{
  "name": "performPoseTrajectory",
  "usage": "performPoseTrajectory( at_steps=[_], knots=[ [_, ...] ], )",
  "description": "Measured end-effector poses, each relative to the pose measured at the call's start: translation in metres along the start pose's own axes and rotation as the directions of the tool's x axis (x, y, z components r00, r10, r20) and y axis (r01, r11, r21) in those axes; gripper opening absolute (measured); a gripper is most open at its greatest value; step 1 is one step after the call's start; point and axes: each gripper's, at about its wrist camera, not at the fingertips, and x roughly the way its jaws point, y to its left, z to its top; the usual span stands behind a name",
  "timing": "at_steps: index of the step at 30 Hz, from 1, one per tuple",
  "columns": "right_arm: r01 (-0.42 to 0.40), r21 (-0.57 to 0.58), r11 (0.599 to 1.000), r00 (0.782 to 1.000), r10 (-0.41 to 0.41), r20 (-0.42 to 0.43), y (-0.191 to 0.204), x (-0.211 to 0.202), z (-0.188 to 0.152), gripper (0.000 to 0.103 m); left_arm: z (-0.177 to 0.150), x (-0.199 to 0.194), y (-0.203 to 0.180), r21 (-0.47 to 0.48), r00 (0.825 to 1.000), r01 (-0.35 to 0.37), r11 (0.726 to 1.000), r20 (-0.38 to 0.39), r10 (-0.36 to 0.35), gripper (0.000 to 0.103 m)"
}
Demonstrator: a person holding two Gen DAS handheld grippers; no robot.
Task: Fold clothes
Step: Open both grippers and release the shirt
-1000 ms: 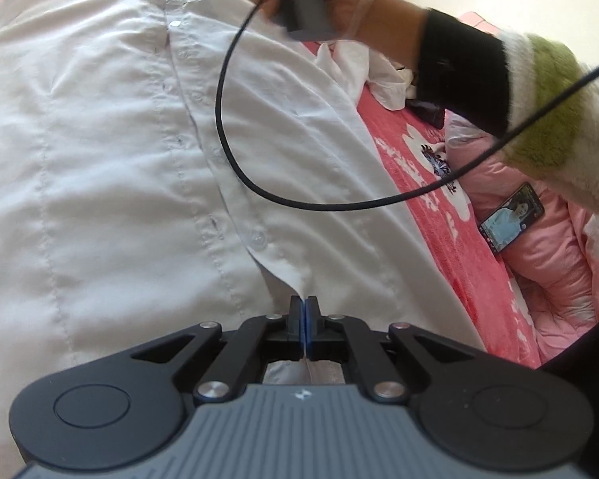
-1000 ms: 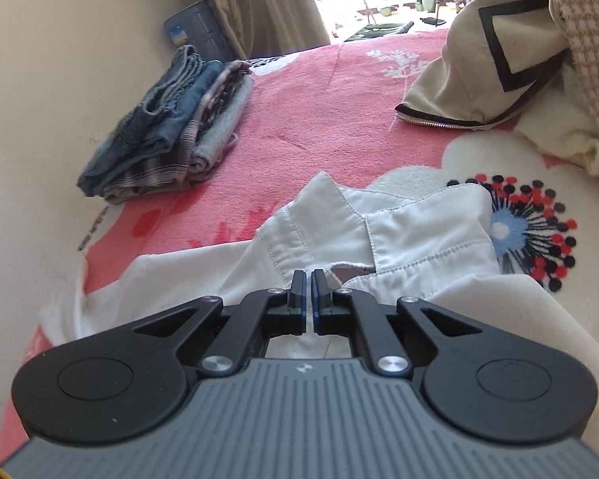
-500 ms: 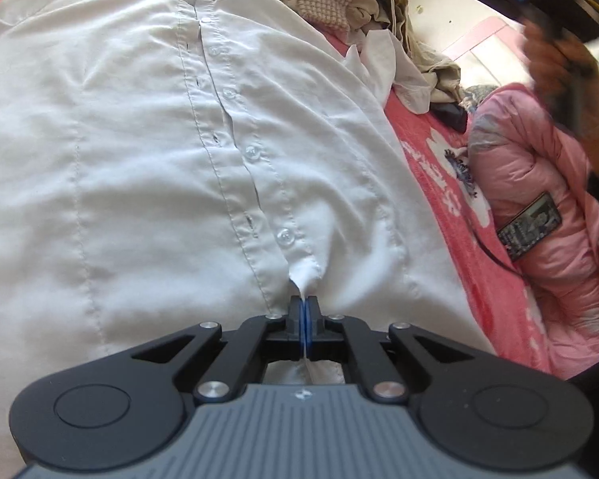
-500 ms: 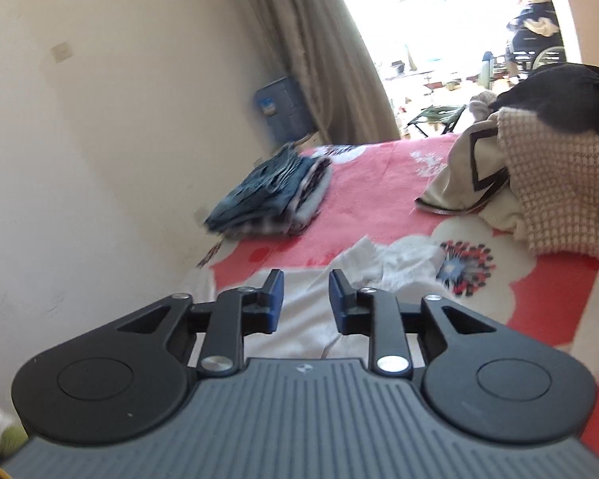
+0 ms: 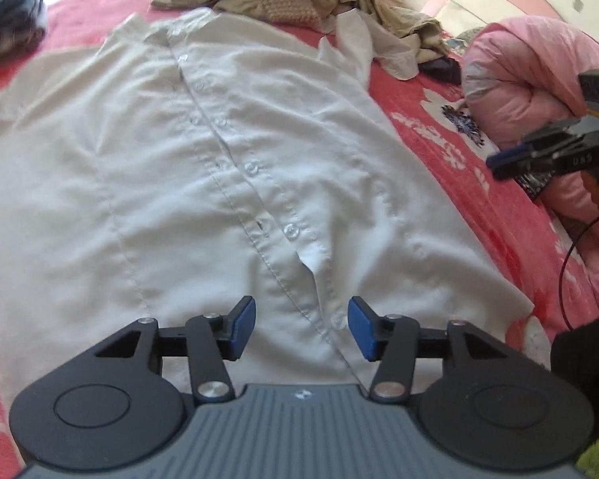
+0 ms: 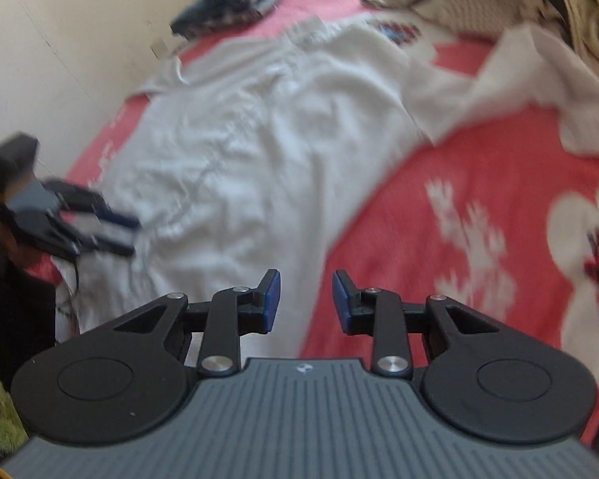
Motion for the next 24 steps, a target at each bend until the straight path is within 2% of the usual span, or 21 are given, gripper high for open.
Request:
performPoseTrajectory(
  at_steps=[3,6,8,10,13,16,18,19,22,24],
  knots=[
    [-0.046,0.014,0.999,0.998,0.046,-0.052,0.004,0.000,-0.028,0.028,0.000,0.001,-0.016,0.072,0.998,0.058,0.996,0.001,-0.059,0.050],
    [-0.097,-0.069,0.993,0.991,0.090,-0.103,0.022,0.008,-0.044,0.026,-0.004,0.016,-0.040,0.154,0.993,0.114,0.982,-0.041,-0.109,0.048],
    [-0.129,-0.121,0.984,0.981,0.109,-0.162,0.030,0.018,-0.052,0.022,-0.011,0.026,-0.053,0.213,0.990,0.132,0.968,-0.076,-0.118,0.047],
    [-0.139,-0.161,0.977,0.967,0.098,-0.236,0.036,0.031,-0.061,0.022,-0.021,0.035,-0.059,0.252,0.988,0.129,0.959,-0.117,-0.102,0.047],
    [-0.143,-0.182,0.973,0.924,0.065,-0.378,0.038,0.055,-0.081,0.022,-0.029,0.038,-0.061,0.282,0.987,0.123,0.952,-0.135,-0.087,0.047],
    [-0.201,-0.221,0.954,0.906,0.096,-0.412,0.042,0.050,-0.074,0.024,-0.027,0.037,-0.060,0.279,0.986,0.128,0.952,-0.142,-0.091,0.047],
    [-0.245,-0.145,0.959,0.911,0.176,-0.374,0.026,0.039,-0.052,0.025,-0.026,0.037,-0.058,0.270,0.985,0.131,0.954,-0.146,-0.094,0.047],
    [-0.219,-0.082,0.972,0.934,0.185,-0.306,0.009,0.036,-0.036,0.027,-0.025,0.036,-0.058,0.271,0.985,0.131,0.954,-0.146,-0.093,0.047],
    [-0.162,0.122,0.979,0.980,0.174,-0.095,-0.044,0.027,0.009,0.037,-0.025,0.037,-0.059,0.279,0.985,0.129,0.952,-0.147,-0.091,0.048],
    [-0.142,0.302,0.943,0.990,0.135,0.044,-0.083,0.034,0.031,0.042,-0.025,0.038,-0.059,0.280,0.985,0.130,0.951,-0.147,-0.091,0.048]
  ],
)
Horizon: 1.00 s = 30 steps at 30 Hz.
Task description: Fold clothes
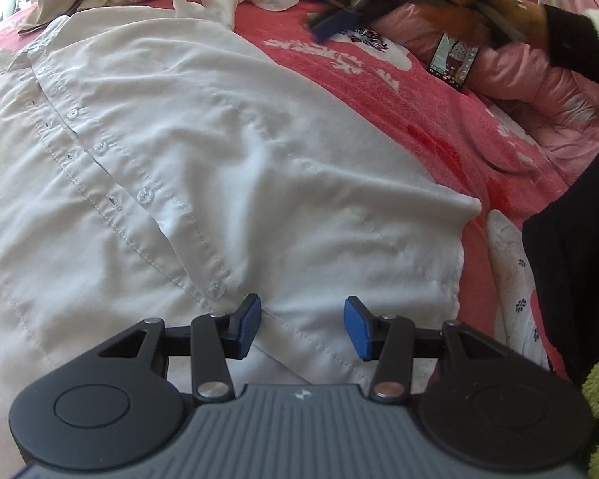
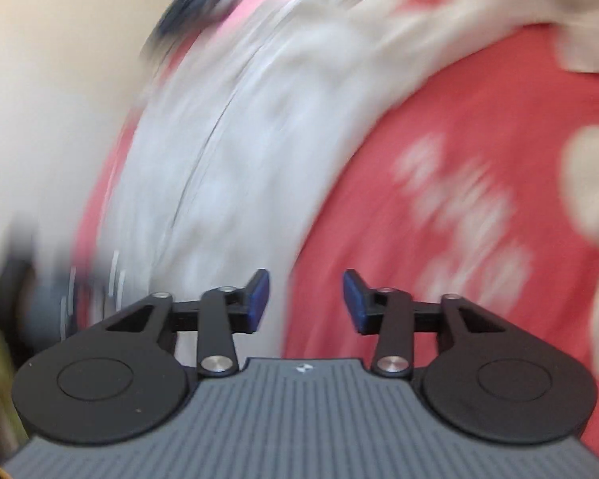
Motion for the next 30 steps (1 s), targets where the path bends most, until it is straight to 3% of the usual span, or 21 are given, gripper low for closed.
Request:
performPoseTrajectory(
  at_steps=[3,7,8,9,10,11,17,19,23,26,30],
  knots=[
    [-0.058,0.237,0.970,0.989,0.022,0.148,-0.041,0.020,0.036,0.042,0.000,0.001,0.000,0.001,1.000,0.001,1.000,0.000,-0.001,0.048],
    [-0.053,0.380,0.923,0.983,-0.019,0.184,-0.063,0.057,0.061,0.041,-0.001,0.002,0.002,-0.007,1.000,0.008,1.000,-0.001,-0.008,0.048],
    [-0.052,0.406,0.912,0.982,-0.028,0.187,-0.068,0.065,0.066,0.034,-0.001,0.003,0.003,-0.007,1.000,0.013,1.000,-0.001,-0.013,0.048],
    [-0.042,0.408,0.912,0.979,-0.044,0.199,-0.068,0.068,0.068,0.025,-0.001,0.003,0.003,-0.007,1.000,0.018,1.000,-0.001,-0.018,0.048],
    [-0.009,0.396,0.918,0.977,-0.076,0.199,-0.065,0.070,0.071,0.008,-0.001,0.003,0.004,-0.007,1.000,0.022,1.000,-0.002,-0.022,0.048],
    [0.006,0.382,0.924,0.974,-0.091,0.206,-0.065,0.070,0.073,0.002,-0.002,0.003,0.005,-0.006,1.000,0.027,1.000,-0.002,-0.027,0.048],
    [0.105,0.292,0.951,0.947,-0.185,0.262,-0.072,0.058,0.098,0.000,-0.001,0.003,0.009,0.010,0.999,0.048,0.999,-0.013,-0.048,0.047],
    [0.182,0.235,0.955,0.934,-0.243,0.263,-0.068,0.060,0.104,0.000,-0.001,0.003,0.009,0.012,0.999,0.051,0.999,-0.016,-0.051,0.047],
    [0.081,0.341,0.936,0.955,-0.171,0.242,-0.085,0.066,0.108,0.003,-0.001,0.003,0.008,0.005,0.999,0.051,0.999,-0.017,-0.051,0.048],
    [-0.059,0.477,0.877,0.965,-0.071,0.251,-0.100,0.062,0.096,0.004,-0.001,0.003,0.008,-0.005,0.999,0.050,0.999,-0.015,-0.050,0.048],
    [-0.122,0.534,0.837,0.976,0.003,0.217,-0.101,0.062,0.080,0.011,-0.001,0.003,0.009,-0.006,0.998,0.055,0.998,-0.014,-0.055,0.048]
  ],
)
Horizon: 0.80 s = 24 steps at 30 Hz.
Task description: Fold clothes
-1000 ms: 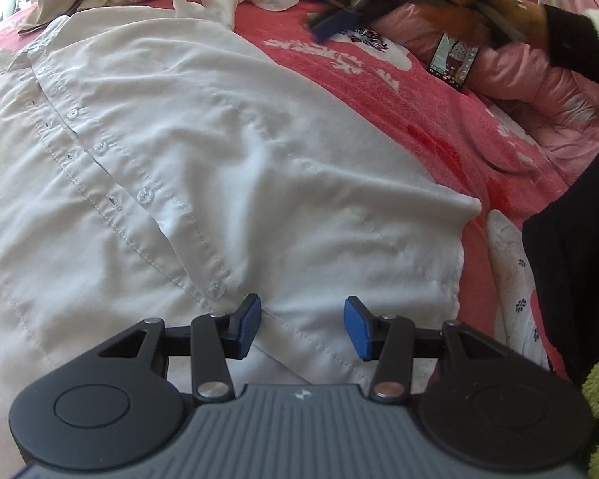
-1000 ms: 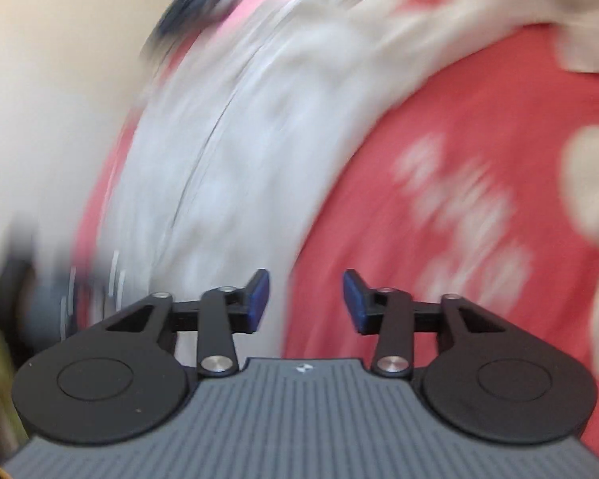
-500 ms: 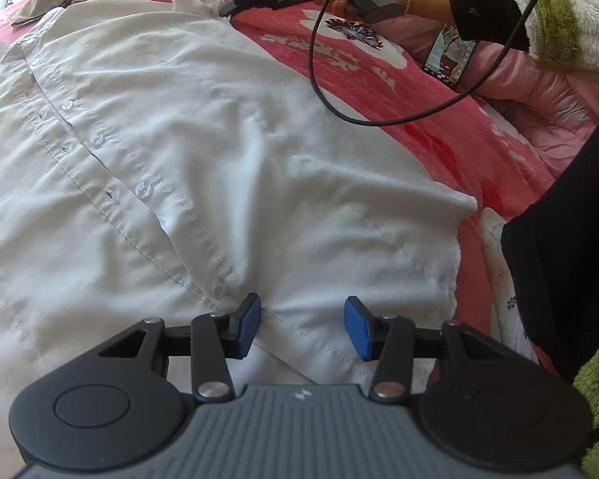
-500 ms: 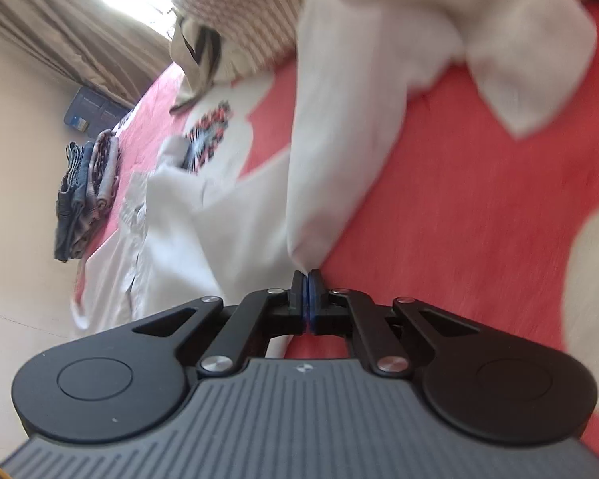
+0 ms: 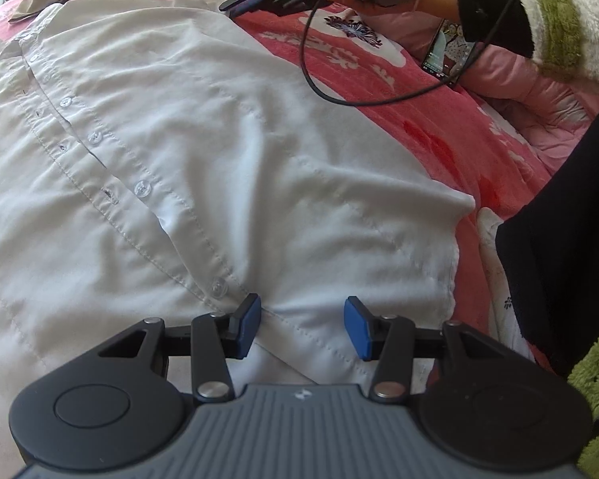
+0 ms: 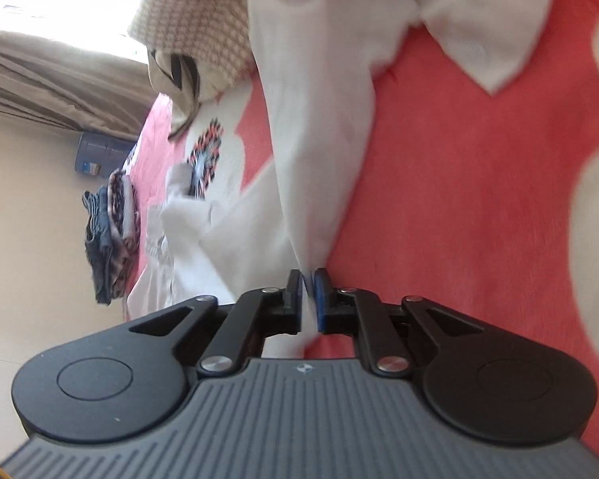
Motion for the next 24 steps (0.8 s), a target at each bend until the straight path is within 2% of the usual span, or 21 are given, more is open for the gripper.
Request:
performPoseTrajectory(
  at_steps=[2,5,6,7,8,11,13,16,20,24],
  knots=[
    [-0.009,0.024,1.000,0.999,0.010,-0.051,-0.003,0.004,-0.007,0.023,0.000,0.000,0.000,0.000,1.000,0.003,1.000,0.000,-0.003,0.048],
    [-0.015,0.031,0.999,0.995,0.018,-0.096,0.003,0.012,-0.021,0.024,0.000,0.001,0.000,0.002,1.000,0.005,1.000,0.001,-0.005,0.048],
    [-0.009,0.005,1.000,0.996,0.009,-0.088,0.005,0.008,-0.025,0.023,-0.001,0.001,0.000,0.004,1.000,0.004,1.000,0.002,-0.004,0.048],
    [-0.002,-0.041,0.999,0.997,-0.001,-0.081,0.011,0.006,-0.026,0.009,-0.001,0.001,0.000,0.006,1.000,0.003,1.000,0.003,-0.003,0.048],
    [0.003,-0.086,0.996,0.997,-0.009,-0.071,0.016,0.004,-0.027,0.003,-0.002,0.001,-0.001,0.009,1.000,0.003,1.000,0.004,-0.003,0.048],
    [0.014,-0.192,0.981,1.000,-0.015,-0.008,0.033,-0.009,-0.025,0.002,-0.003,0.000,-0.002,0.009,1.000,0.003,1.000,0.005,-0.003,0.048],
    [0.036,-0.264,0.964,0.999,-0.037,0.003,0.046,-0.009,-0.022,0.002,-0.003,0.001,-0.002,0.013,1.000,0.004,1.000,0.003,-0.004,0.048],
    [0.126,-0.378,0.917,0.992,-0.129,0.018,0.060,0.003,-0.023,0.002,-0.002,0.001,-0.002,0.022,1.000,0.005,1.000,-0.002,-0.005,0.048],
    [0.274,-0.515,0.812,0.959,-0.273,0.079,0.068,0.018,-0.030,0.002,-0.002,0.000,-0.003,0.026,1.000,0.002,1.000,-0.003,-0.002,0.048],
    [0.261,-0.460,0.848,0.965,-0.247,0.093,0.064,-0.005,-0.032,0.007,-0.002,0.000,-0.004,0.030,1.000,-0.003,1.000,-0.001,0.003,0.048]
  ],
)
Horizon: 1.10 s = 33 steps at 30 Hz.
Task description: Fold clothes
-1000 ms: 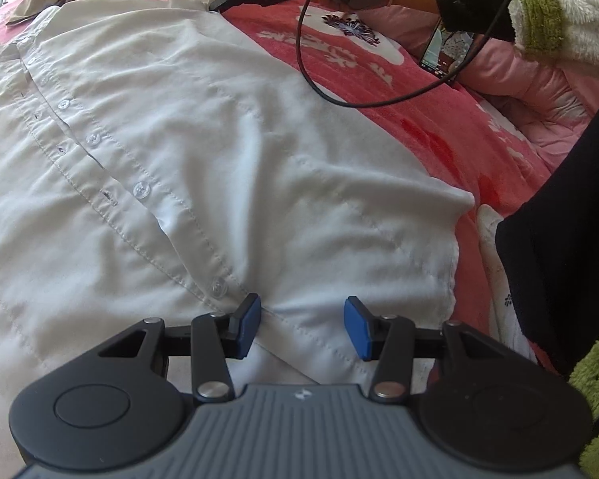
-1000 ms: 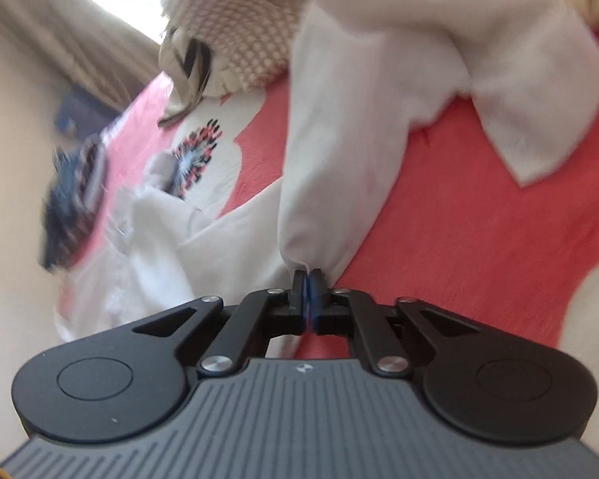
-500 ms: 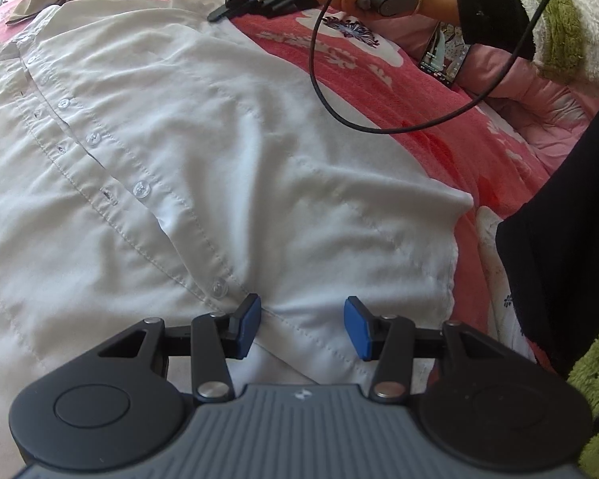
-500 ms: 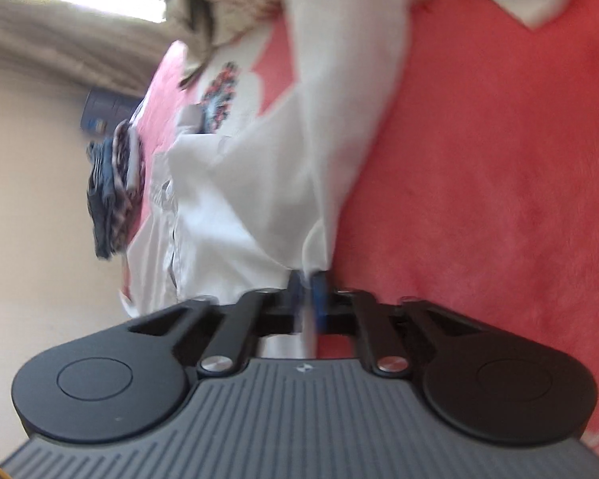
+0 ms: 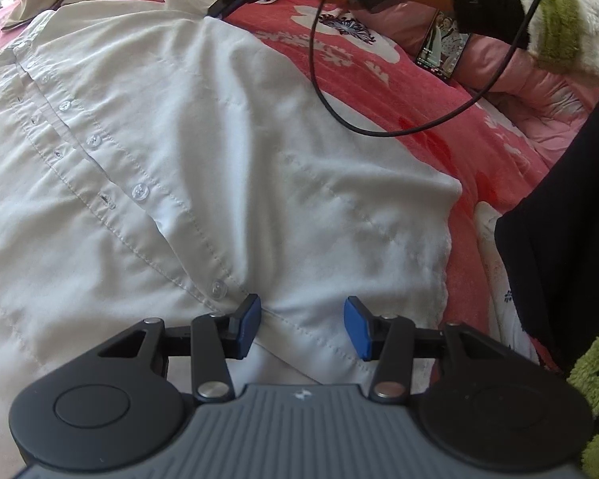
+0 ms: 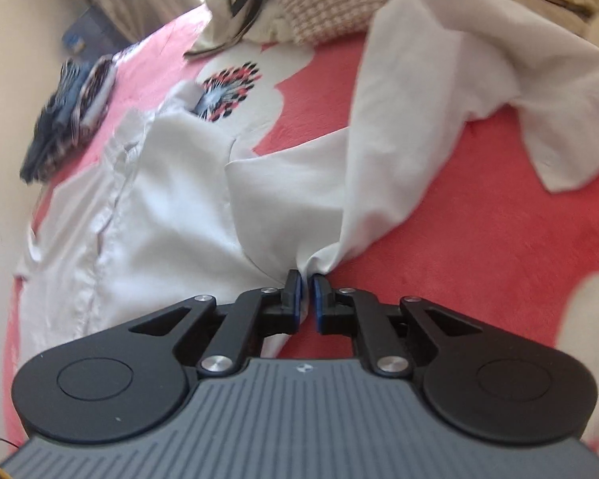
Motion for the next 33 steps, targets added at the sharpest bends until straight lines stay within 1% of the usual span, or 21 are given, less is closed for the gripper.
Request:
performPoseTrajectory(
  at_steps=[3,5,7,9,11,14,16,18,20,24,27,28,29,30,31,33],
  knots=[
    [-0.048,0.009,0.999,0.999,0.048,0.009,-0.005,-0.034,-0.015,0.010,0.000,-0.001,0.001,-0.004,1.000,0.003,1.000,0.003,-0.003,0.048],
    [-0.120,-0.028,0.992,0.992,0.119,-0.030,-0.003,-0.055,-0.035,0.010,0.000,-0.003,0.002,-0.010,1.000,0.006,1.000,0.004,-0.006,0.048],
    [-0.167,-0.082,0.983,0.983,0.160,-0.087,0.006,-0.069,-0.057,0.009,0.002,-0.005,0.004,-0.023,1.000,0.010,1.000,0.005,-0.010,0.048],
    [-0.199,-0.141,0.970,0.974,0.180,-0.139,0.021,-0.076,-0.084,0.009,0.004,-0.008,0.004,-0.027,1.000,0.008,1.000,0.011,-0.008,0.048],
    [-0.239,-0.186,0.953,0.958,0.200,-0.203,0.031,-0.078,-0.112,0.009,0.007,-0.012,0.004,-0.027,1.000,0.003,1.000,0.020,-0.002,0.048],
    [-0.263,-0.223,0.939,0.932,0.188,-0.310,0.039,-0.071,-0.150,0.009,0.011,-0.016,0.004,-0.031,1.000,0.003,1.000,0.030,-0.002,0.049],
    [-0.281,-0.247,0.927,0.909,0.175,-0.378,0.045,-0.067,-0.175,0.009,0.009,-0.013,0.004,-0.033,1.000,-0.010,0.999,0.012,0.011,0.049],
    [-0.284,-0.298,0.911,0.891,0.137,-0.433,0.047,-0.071,-0.201,0.009,0.007,-0.011,0.004,-0.035,1.000,-0.023,0.999,-0.004,0.023,0.049],
    [-0.304,-0.275,0.912,0.869,0.148,-0.471,0.043,-0.078,-0.214,0.009,0.003,-0.010,0.003,-0.032,1.000,-0.028,0.999,-0.008,0.028,0.049],
    [-0.313,-0.244,0.918,0.838,0.146,-0.527,0.035,-0.095,-0.228,0.009,0.003,-0.010,0.003,-0.031,0.999,-0.039,0.999,-0.007,0.039,0.050],
    [-0.262,-0.137,0.955,0.880,0.177,-0.441,0.015,-0.106,-0.220,0.010,0.002,-0.012,0.002,-0.028,0.999,-0.047,0.999,0.002,0.047,0.050],
    [-0.246,-0.100,0.964,0.892,0.185,-0.412,0.009,-0.110,-0.218,0.012,0.002,-0.013,0.001,-0.024,0.999,-0.050,0.998,0.002,0.051,0.050],
    [-0.234,-0.068,0.970,0.900,0.190,-0.393,0.003,-0.110,-0.218,0.017,0.002,-0.014,0.001,-0.020,0.999,-0.054,0.998,0.002,0.054,0.050],
    [-0.224,-0.036,0.974,0.907,0.194,-0.375,-0.002,-0.109,-0.219,0.018,0.002,-0.014,0.000,-0.016,0.998,-0.057,0.998,0.002,0.057,0.050],
    [-0.224,-0.018,0.975,0.905,0.201,-0.375,-0.008,-0.108,-0.222,0.019,0.001,-0.014,-0.001,-0.010,0.998,-0.061,0.998,0.001,0.061,0.050],
    [-0.239,-0.003,0.971,0.890,0.218,-0.400,-0.009,-0.102,-0.230,0.020,0.000,-0.014,-0.003,0.003,0.998,-0.071,0.998,0.000,0.071,0.050]
  ],
)
